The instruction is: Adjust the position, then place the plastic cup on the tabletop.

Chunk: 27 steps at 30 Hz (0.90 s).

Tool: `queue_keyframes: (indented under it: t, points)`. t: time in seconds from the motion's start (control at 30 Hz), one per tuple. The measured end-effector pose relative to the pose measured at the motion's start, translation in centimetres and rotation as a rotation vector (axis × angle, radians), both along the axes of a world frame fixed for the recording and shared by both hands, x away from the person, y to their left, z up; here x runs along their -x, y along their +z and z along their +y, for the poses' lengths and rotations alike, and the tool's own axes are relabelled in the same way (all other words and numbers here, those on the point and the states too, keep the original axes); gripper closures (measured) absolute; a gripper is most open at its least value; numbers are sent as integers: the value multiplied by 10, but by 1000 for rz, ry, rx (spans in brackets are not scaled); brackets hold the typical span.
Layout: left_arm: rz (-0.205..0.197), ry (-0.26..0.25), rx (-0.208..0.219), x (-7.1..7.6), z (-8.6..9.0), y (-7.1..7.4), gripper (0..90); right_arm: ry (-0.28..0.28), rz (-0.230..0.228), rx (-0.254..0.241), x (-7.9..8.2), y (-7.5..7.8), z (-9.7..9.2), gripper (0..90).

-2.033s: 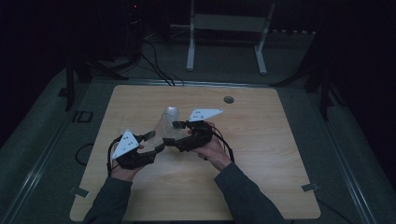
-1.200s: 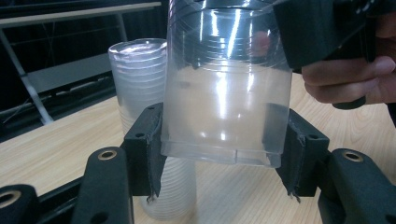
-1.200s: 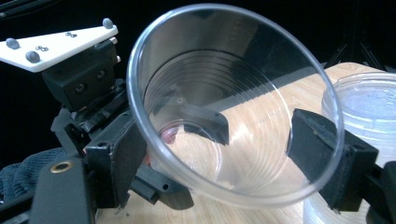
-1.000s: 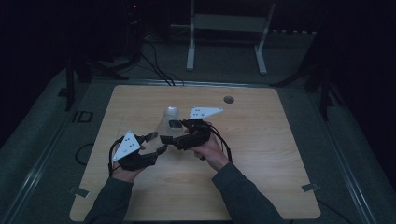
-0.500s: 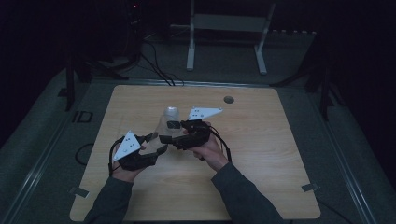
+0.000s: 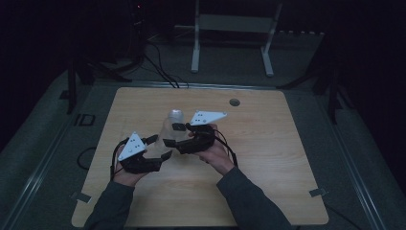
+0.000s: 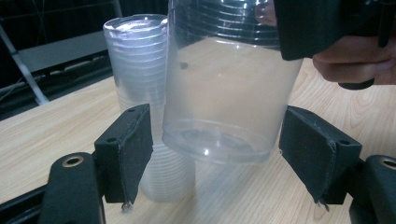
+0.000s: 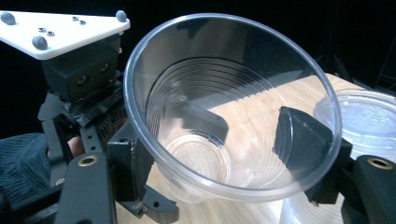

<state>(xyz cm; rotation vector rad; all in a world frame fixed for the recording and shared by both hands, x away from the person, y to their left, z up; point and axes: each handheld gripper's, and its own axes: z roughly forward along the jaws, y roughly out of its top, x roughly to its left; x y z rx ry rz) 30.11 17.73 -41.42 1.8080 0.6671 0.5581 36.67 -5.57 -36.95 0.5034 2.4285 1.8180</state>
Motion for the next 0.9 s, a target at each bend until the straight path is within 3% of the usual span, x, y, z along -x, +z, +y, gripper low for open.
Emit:
queue_keyframes:
  t: [0.43, 0.9]
  points:
    - [-3, 34, 2, 2, 20, 6, 258, -41, -38, 18, 2, -2, -3, 306]
    - [-6, 143, 12, 3, 40, 12, 291, -56, -65, 57, 5, -9, -1, 305]
